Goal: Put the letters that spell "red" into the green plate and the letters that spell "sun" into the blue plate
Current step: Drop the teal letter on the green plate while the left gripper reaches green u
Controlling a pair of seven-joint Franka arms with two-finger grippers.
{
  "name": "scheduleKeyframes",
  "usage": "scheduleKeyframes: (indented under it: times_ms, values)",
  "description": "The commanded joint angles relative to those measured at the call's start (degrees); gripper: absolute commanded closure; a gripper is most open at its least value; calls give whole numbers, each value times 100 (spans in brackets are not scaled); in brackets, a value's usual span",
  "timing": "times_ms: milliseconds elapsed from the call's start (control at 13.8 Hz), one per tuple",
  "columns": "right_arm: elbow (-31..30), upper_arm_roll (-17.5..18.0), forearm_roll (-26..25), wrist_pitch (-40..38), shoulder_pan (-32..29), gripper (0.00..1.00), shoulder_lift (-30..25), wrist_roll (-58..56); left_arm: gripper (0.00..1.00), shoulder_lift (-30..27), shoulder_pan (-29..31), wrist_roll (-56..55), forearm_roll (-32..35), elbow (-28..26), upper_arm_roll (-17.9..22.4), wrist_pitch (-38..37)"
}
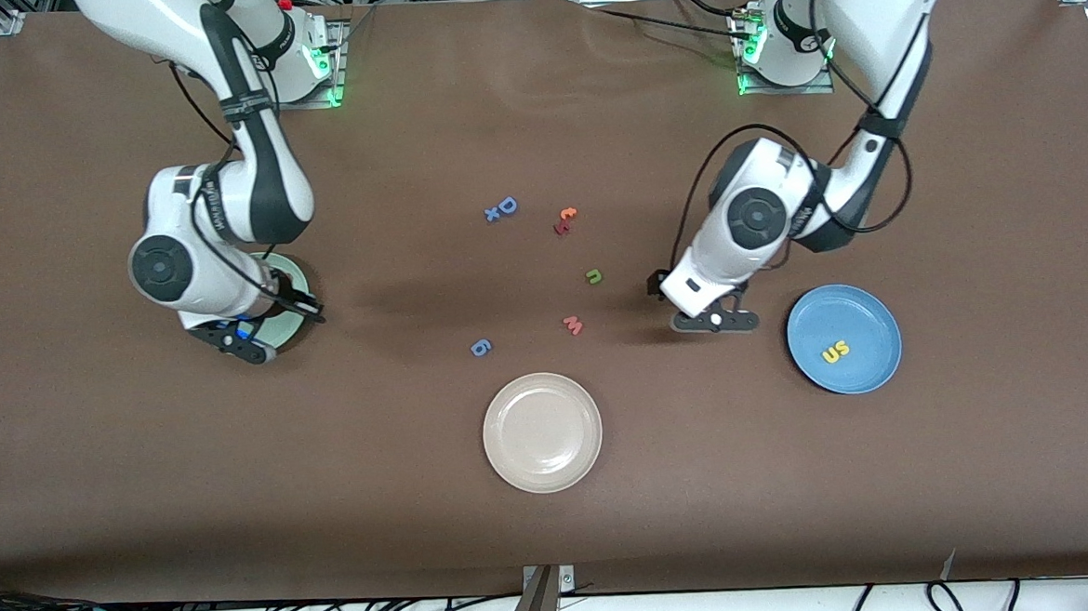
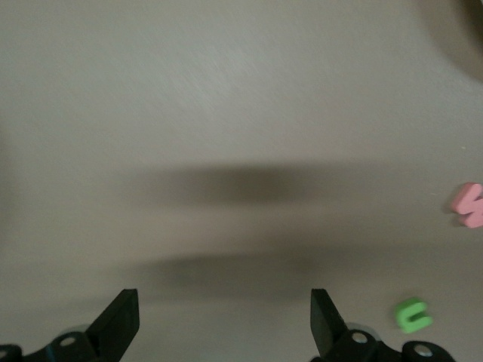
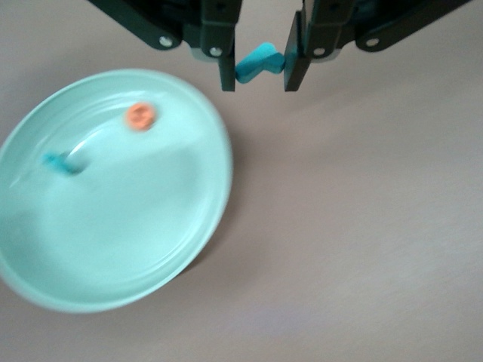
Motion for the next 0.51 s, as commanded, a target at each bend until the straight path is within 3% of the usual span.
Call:
scheduleKeyframes:
  times_ms: [0,436]
  values:
    - [-121,-345,90,-40,-43,72,-5,-858,0,218,-195,-857,106,155,31,-31]
    - [-542,-337,142,837,-413,72,329,-1660,0,508,-502,-1526,-166,173,-4,391]
